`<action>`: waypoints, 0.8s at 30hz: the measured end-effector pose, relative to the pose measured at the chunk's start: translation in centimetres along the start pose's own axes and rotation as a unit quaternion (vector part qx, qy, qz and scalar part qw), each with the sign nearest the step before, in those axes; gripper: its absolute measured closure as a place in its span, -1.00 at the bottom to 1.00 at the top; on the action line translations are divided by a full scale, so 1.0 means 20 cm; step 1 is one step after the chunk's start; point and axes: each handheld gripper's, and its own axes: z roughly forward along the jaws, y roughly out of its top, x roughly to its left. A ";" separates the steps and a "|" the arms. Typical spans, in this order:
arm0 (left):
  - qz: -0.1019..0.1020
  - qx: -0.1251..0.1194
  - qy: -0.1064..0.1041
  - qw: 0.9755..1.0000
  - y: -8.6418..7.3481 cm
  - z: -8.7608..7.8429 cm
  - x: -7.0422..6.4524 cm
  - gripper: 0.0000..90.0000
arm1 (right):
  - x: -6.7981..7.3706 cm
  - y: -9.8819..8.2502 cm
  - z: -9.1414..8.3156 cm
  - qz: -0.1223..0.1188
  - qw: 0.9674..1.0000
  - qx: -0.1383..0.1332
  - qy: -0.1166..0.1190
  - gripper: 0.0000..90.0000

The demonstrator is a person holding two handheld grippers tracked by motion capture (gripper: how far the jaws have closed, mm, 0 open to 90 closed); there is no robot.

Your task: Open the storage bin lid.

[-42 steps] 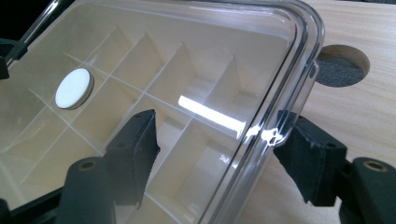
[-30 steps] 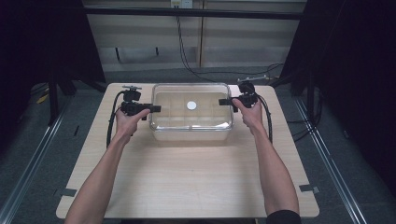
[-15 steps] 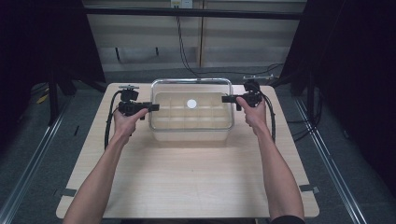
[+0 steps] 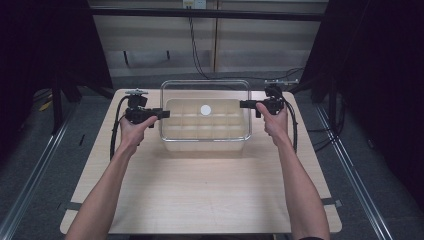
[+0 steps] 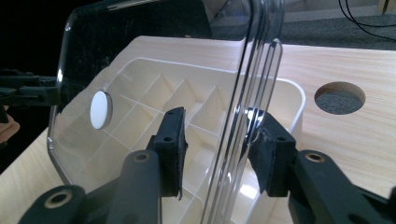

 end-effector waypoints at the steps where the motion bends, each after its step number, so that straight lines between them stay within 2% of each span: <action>1: -0.003 -0.004 -0.001 1.000 0.00 0.00 0.00 0.31 | 0.00 0.00 0.00 0.001 1.000 -0.002 0.001 0.33; 6: 0.007 -0.002 -0.002 1.000 0.01 -0.03 -0.01 0.35 | 0.02 0.01 -0.04 0.007 1.000 -0.002 0.007 0.40; 19: 0.016 -0.009 -0.010 1.000 0.02 -0.08 -0.04 0.45 | 0.06 0.01 -0.11 0.009 1.000 -0.007 0.012 0.47; 24: 0.014 -0.018 -0.020 1.000 0.01 -0.10 -0.04 0.48 | 0.07 0.00 -0.13 0.008 1.000 -0.010 0.015 0.49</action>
